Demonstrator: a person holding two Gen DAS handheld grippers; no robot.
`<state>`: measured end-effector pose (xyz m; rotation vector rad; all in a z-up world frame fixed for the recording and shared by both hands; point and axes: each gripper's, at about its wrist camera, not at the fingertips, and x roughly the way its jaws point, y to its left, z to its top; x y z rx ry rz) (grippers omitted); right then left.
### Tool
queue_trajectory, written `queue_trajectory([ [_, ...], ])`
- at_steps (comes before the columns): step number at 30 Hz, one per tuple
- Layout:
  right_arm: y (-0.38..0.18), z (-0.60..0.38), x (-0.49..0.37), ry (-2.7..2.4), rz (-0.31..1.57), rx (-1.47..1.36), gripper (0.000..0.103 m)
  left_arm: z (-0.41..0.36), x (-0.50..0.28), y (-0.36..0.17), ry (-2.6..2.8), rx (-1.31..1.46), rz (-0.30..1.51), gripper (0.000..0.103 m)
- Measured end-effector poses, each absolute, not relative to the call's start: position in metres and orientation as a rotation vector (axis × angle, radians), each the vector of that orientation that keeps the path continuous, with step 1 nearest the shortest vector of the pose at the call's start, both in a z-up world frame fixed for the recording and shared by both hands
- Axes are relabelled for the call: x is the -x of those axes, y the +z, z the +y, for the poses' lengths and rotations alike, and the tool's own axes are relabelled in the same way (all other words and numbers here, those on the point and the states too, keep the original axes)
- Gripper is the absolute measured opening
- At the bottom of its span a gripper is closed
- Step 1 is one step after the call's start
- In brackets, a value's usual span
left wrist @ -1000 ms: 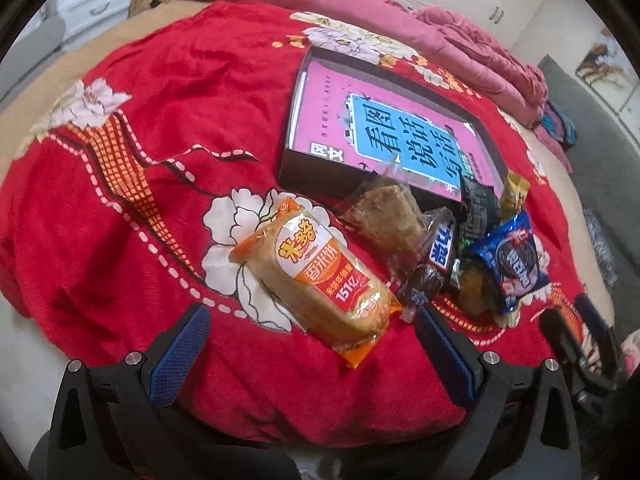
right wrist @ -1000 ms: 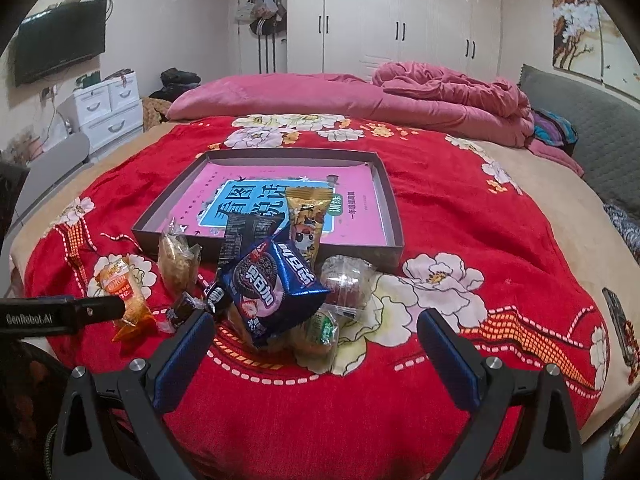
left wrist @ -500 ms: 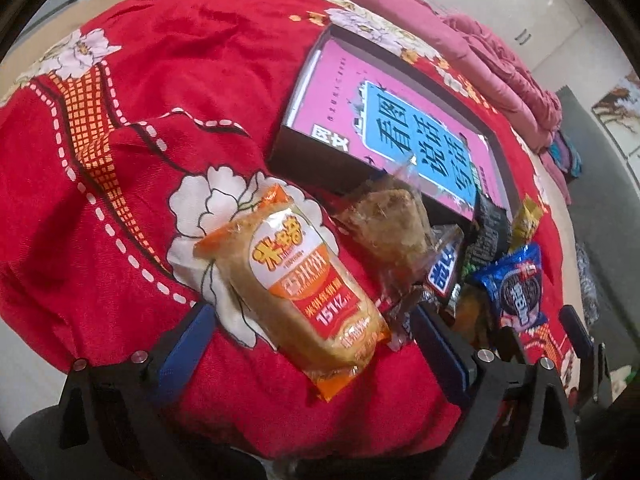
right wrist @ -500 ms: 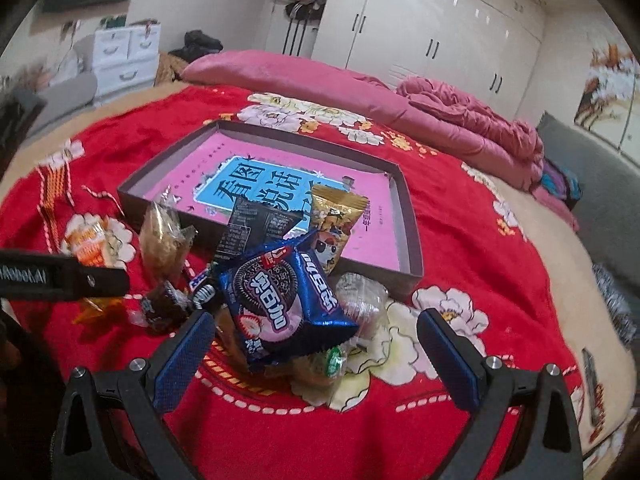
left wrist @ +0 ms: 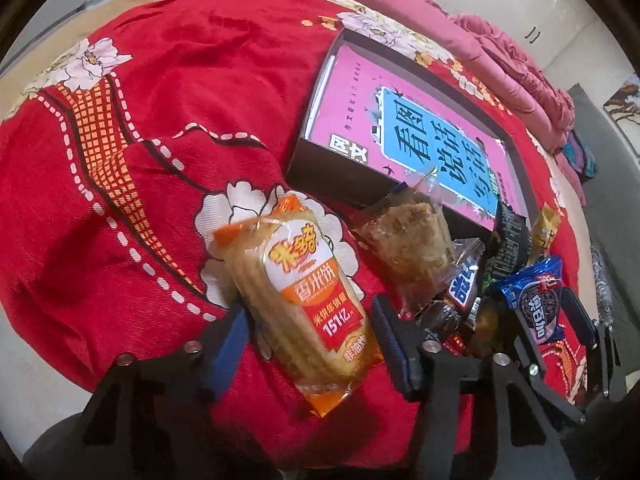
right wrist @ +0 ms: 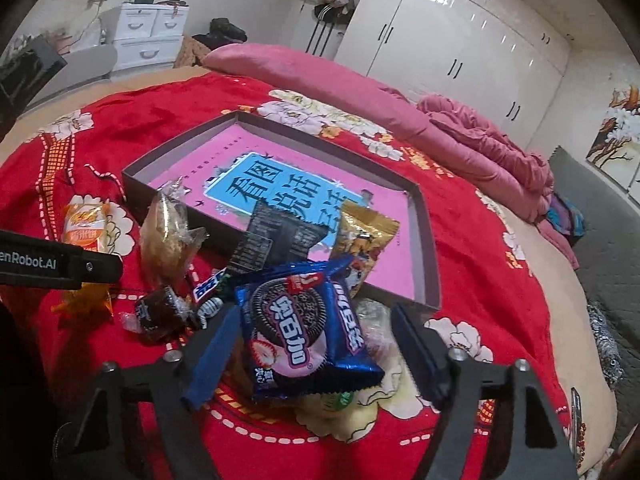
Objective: Organize snacks
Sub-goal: 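Grasp the orange bread roll with the left tool while the right tool grasps the blue cookie pack, then lift the bread roll and blue cookie pack and carry both over the tray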
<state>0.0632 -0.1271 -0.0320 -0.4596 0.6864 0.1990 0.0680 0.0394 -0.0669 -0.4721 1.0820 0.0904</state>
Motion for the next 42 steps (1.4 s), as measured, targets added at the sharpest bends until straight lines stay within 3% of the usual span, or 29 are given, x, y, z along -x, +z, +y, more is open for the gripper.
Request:
queue_trajectory([
  [3,-0.03,-0.128,-0.061,0.23,0.69,0.443,0.059,0.041,-0.065,-0.066,0.087,0.46,1.085,0.046],
  [8,-0.026,-0.134,-0.058,0.262,0.697,0.391,0.054,0.049,-0.056,-0.065,0.042,0.485,1.089,0.032],
  [9,-0.023,-0.137,-0.058,0.266,0.693,0.366,0.045,0.049,-0.054,-0.064,0.031,0.489,1.09,0.03],
  [11,-0.016,-0.147,-0.056,0.275,0.681,0.312,0.037,0.048,-0.049,-0.062,0.01,0.485,1.088,0.027],
  [15,-0.013,-0.163,-0.06,0.278,0.704,0.238,0.033,0.041,-0.043,-0.057,-0.015,0.466,1.084,0.024],
  [22,-0.017,-0.173,-0.066,0.296,0.744,0.191,0.035,0.035,-0.041,-0.05,-0.035,0.446,1.061,0.023],
  [23,-0.017,-0.172,-0.065,0.297,0.744,0.186,0.042,0.034,-0.042,-0.051,-0.034,0.443,1.063,0.023],
  [24,-0.018,-0.171,-0.066,0.301,0.754,0.182,0.057,0.033,-0.043,-0.052,-0.032,0.442,1.066,0.023],
  [26,-0.02,-0.171,-0.067,0.293,0.771,0.168,0.071,0.032,-0.045,-0.053,-0.032,0.444,1.07,0.023],
  [35,-0.044,-0.149,-0.06,0.223,0.838,0.221,0.071,0.028,-0.051,-0.053,-0.048,0.434,1.065,0.023],
  [42,-0.057,-0.133,-0.042,0.207,0.78,0.334,0.071,0.029,-0.053,-0.058,-0.037,0.432,1.077,0.023],
])
